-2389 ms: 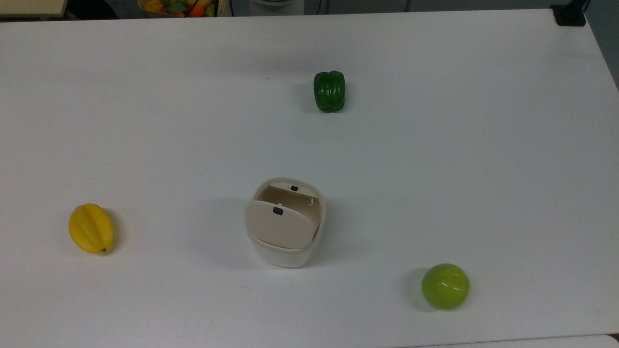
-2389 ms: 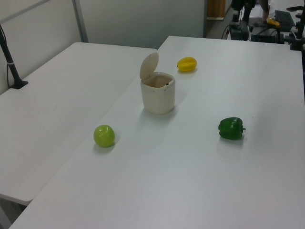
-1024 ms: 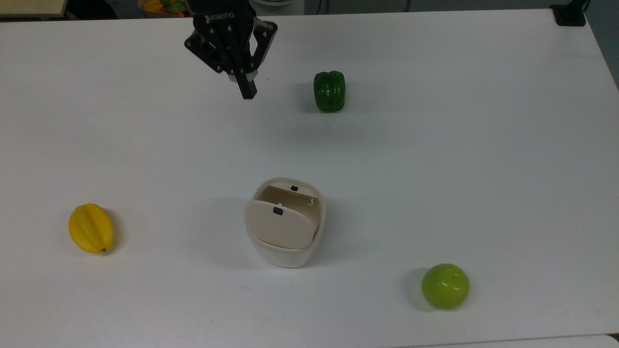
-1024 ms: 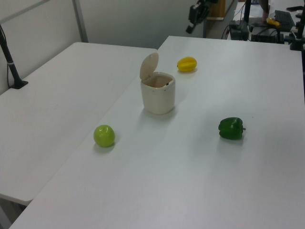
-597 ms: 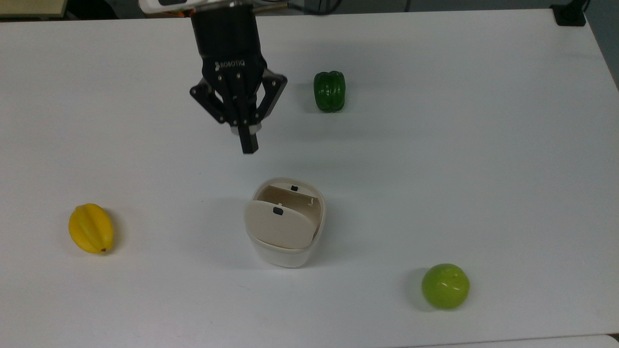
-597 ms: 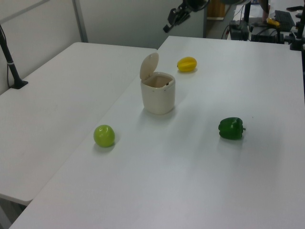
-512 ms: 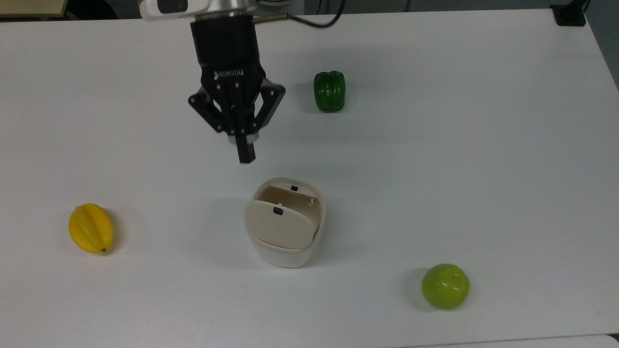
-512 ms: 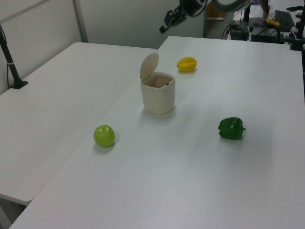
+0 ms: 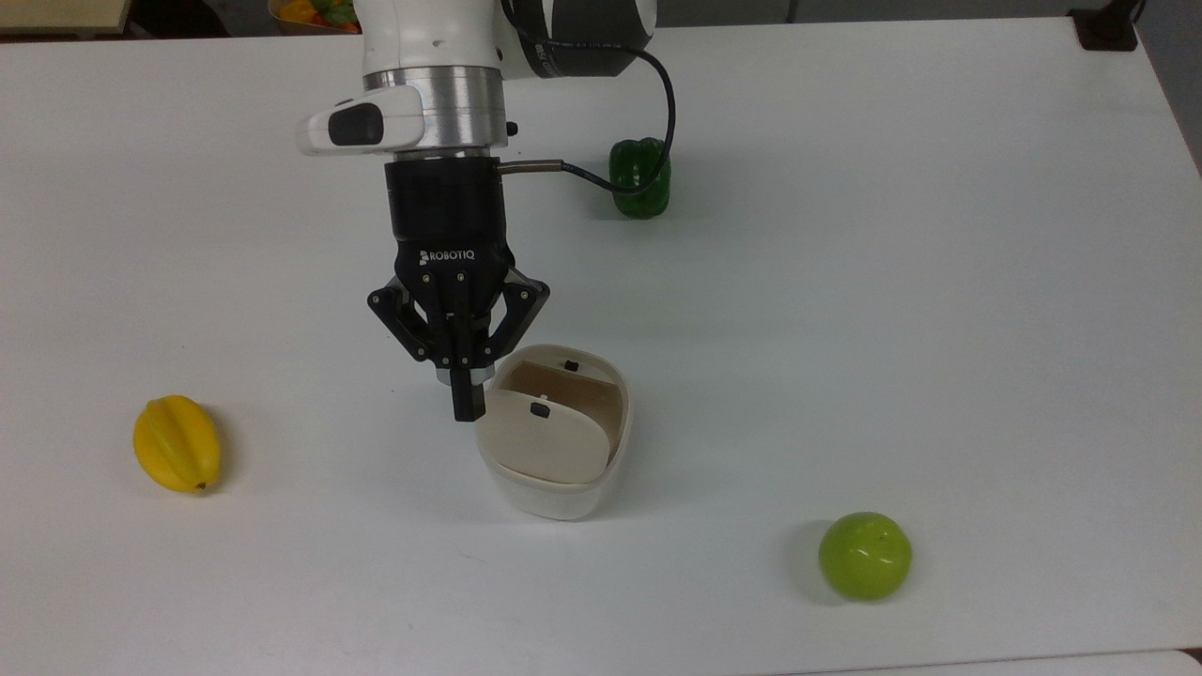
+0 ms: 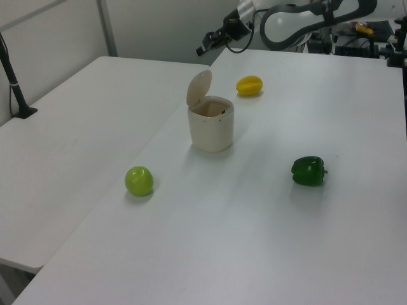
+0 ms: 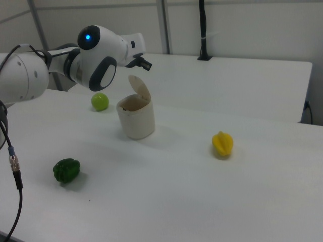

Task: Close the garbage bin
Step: 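Push the raised lid down onto the bin opening with the gripper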

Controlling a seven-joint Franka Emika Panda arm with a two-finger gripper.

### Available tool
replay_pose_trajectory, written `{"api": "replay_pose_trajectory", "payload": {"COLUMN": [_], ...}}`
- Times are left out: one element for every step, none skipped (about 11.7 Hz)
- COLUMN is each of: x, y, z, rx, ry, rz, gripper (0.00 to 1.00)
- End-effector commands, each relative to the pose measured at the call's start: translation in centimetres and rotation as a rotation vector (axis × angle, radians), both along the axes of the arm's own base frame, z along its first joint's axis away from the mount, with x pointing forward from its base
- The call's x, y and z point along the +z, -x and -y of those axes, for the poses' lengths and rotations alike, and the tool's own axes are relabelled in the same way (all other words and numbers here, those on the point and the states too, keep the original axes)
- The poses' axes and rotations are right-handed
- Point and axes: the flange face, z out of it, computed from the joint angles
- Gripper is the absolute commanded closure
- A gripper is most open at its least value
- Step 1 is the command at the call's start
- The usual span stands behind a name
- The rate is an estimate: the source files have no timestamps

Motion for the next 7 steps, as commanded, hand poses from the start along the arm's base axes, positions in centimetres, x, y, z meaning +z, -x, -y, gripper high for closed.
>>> {"api": "replay_pose_trajectory", "payload": {"x": [-0.7, -1.5, -2.5, -3.2, -3.4, -4.0, -4.4], "y": [-0.3, -0.5, -0.6, -0.7, -0.7, -0.6, -0.6], "z": [-0.6, -1.3, -2.1, -2.2, -2.3, -2.6, -2.7], "rx": [0.014, 0.024, 0.035, 0.038, 0.041, 0.047, 0.053], "ry": [0.028, 0.028, 0.031, 0.034, 0.034, 0.032, 0.029], "rz": [0.000, -0.014, -0.027, -0.039, -0.045, -0.069, -0.098], "gripper": [1.00, 1.00, 1.00, 1.00, 1.00, 1.00, 1.00]}}
